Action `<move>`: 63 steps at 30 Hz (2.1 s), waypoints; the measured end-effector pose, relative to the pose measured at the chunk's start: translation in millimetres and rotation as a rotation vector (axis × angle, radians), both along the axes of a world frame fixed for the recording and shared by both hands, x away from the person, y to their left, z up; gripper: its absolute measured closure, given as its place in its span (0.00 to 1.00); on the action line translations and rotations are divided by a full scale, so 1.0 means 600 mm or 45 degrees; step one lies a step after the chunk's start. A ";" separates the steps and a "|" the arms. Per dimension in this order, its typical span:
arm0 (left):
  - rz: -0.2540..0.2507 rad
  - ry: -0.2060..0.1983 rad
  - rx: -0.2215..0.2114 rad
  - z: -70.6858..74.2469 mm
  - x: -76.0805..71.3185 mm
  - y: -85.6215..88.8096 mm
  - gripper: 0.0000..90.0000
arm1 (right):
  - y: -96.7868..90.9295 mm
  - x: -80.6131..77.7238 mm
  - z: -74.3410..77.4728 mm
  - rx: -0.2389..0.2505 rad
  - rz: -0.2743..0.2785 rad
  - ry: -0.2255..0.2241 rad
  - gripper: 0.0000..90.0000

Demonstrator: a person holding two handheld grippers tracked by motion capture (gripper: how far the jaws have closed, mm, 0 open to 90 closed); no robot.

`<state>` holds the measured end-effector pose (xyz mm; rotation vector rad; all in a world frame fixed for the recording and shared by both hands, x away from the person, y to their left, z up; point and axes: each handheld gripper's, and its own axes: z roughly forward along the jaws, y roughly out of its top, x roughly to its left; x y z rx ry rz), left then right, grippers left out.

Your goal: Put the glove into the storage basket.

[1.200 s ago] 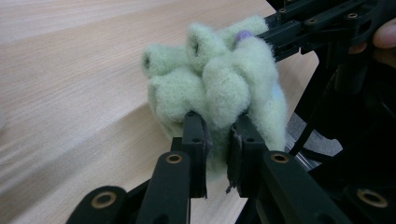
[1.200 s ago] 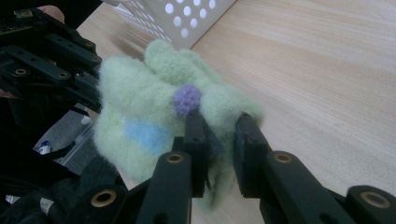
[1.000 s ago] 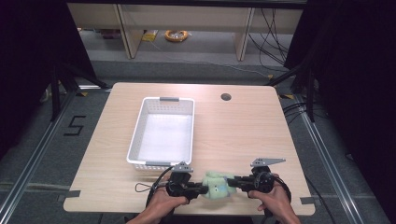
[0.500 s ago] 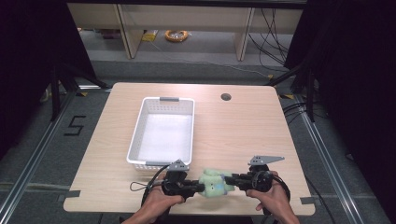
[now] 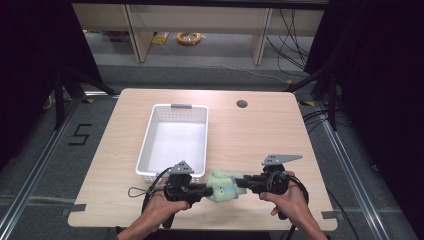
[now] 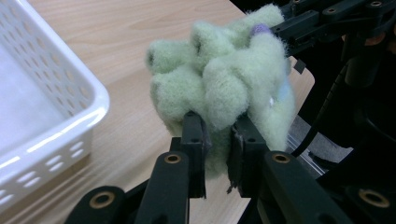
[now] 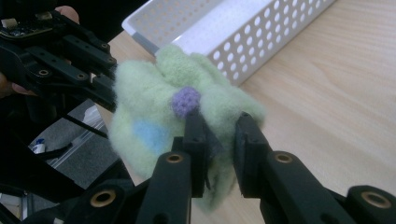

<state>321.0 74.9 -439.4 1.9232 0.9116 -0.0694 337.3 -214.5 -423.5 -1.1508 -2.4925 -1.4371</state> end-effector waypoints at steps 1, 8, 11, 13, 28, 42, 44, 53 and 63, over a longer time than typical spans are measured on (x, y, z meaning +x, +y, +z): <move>0.000 -0.002 0.000 0.004 0.002 0.003 0.86 | 0.002 0.002 0.003 -0.004 0.001 0.001 0.86; 0.037 -0.014 0.017 0.028 0.014 0.024 0.86 | 0.025 0.026 0.026 0.013 0.023 0.012 0.86; 0.050 -0.010 0.012 0.037 0.022 0.037 0.86 | 0.043 0.042 0.041 0.006 0.024 0.009 0.86; 0.060 -0.002 0.014 0.041 0.027 0.045 0.85 | 0.050 0.052 0.049 -0.020 0.039 -0.010 0.86; 0.144 0.017 0.046 0.059 0.065 0.102 0.86 | 0.115 0.103 0.074 -0.057 0.077 -0.014 0.86; 0.238 0.081 0.074 0.052 0.115 0.164 0.85 | 0.188 0.154 0.064 -0.071 0.063 0.032 0.86; 0.249 0.085 0.086 0.048 0.123 0.171 0.85 | 0.197 0.161 0.059 -0.076 0.058 0.033 0.86; 0.270 0.169 0.159 0.017 0.160 0.194 0.85 | 0.239 0.190 0.021 -0.118 0.012 0.089 0.86; 0.249 0.208 0.285 -0.008 0.179 0.190 0.85 | 0.259 0.206 -0.017 -0.215 -0.014 0.134 0.86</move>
